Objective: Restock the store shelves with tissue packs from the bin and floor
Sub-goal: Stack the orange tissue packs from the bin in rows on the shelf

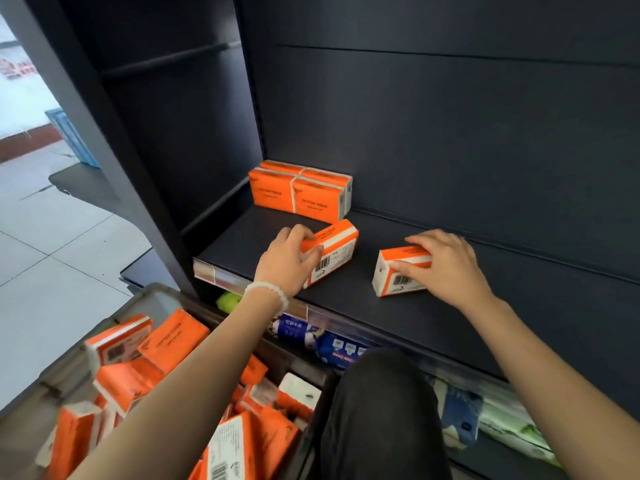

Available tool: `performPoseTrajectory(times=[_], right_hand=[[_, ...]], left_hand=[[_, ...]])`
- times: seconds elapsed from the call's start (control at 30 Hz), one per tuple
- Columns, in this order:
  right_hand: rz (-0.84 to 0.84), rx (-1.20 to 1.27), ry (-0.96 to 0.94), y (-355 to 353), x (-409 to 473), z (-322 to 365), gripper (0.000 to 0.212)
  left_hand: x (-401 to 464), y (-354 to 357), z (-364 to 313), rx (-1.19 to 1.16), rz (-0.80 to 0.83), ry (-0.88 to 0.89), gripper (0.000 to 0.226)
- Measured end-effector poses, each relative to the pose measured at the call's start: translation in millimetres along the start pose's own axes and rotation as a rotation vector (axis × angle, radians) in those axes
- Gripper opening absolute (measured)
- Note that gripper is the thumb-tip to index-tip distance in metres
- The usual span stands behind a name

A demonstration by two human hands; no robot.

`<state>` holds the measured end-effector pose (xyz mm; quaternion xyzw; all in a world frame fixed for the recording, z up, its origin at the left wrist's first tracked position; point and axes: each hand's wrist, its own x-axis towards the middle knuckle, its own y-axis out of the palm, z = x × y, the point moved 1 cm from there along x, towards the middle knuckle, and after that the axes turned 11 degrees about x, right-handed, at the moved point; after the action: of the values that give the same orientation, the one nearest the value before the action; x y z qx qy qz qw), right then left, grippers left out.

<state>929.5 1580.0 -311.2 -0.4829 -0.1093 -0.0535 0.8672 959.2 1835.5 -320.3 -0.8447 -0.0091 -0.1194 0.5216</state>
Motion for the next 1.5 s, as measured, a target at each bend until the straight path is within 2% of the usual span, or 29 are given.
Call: performPoseTrajectory(times=[0.17, 0.3, 0.43, 0.5, 0.6, 0.7, 0.8, 0.93, 1.1, 1.2, 1.3, 1.37, 1.5], right_hand=[[-0.110, -0.018, 0.063, -7.3, -8.6, -4.6, 0.061], [-0.072, -0.019, 0.047, -8.9, -10.7, -4.8, 0.055], [-0.027, 0.088, 0.061, -6.8, -9.1, -7.4, 0.050], [-0.006, 0.131, 0.075, -5.3, -5.8, -8.3, 0.049], [0.025, 0.217, 0.094, -2.9, 2.9, -10.5, 0.046], [0.037, 0.332, 0.139, -1.0, 11.1, -11.6, 0.034], [0.011, 0.415, 0.174, 0.8, 15.9, -12.3, 0.026], [0.047, 0.427, 0.137, 6.1, 12.5, -16.4, 0.037], [0.024, 0.347, 0.097, 16.0, 11.0, -18.3, 0.031], [0.023, 0.405, 0.096, 15.9, 15.3, -16.4, 0.024], [0.050, 0.435, 0.095, 13.6, 20.2, -14.3, 0.020], [0.063, 0.421, 0.103, 12.0, 21.8, -12.5, 0.017], [0.052, 0.331, 0.224, 12.5, 21.8, -8.9, 0.029]], left_hand=[[9.4, 3.2, -15.3, 0.100, 0.111, 0.008, 0.037], [15.6, 7.9, -30.2, 0.129, 0.160, 0.008, 0.036], [20.9, 10.5, -32.9, 0.145, 0.129, 0.044, 0.033], [24.6, 10.2, -29.6, 0.180, 0.126, 0.108, 0.034], [31.1, 8.5, -25.5, 0.227, 0.216, 0.250, 0.038], [34.7, 7.1, -25.4, 0.272, 0.273, 0.333, 0.040], [35.6, 8.3, -28.3, 0.329, 0.265, 0.369, 0.042], [34.8, 13.6, -25.8, 0.364, 0.208, 0.350, 0.046], [30.5, 16.1, -25.7, 0.378, 0.121, 0.320, 0.077], [26.5, 22.3, -32.0, 0.432, 0.006, 0.218, 0.078], [25.6, 29.4, -44.9, 0.435, 0.005, 0.127, 0.081], [27.7, 30.0, -50.9, 0.433, 0.033, 0.141, 0.078], [39.1, 25.4, -42.6, 0.303, 0.062, 0.237, 0.046]])
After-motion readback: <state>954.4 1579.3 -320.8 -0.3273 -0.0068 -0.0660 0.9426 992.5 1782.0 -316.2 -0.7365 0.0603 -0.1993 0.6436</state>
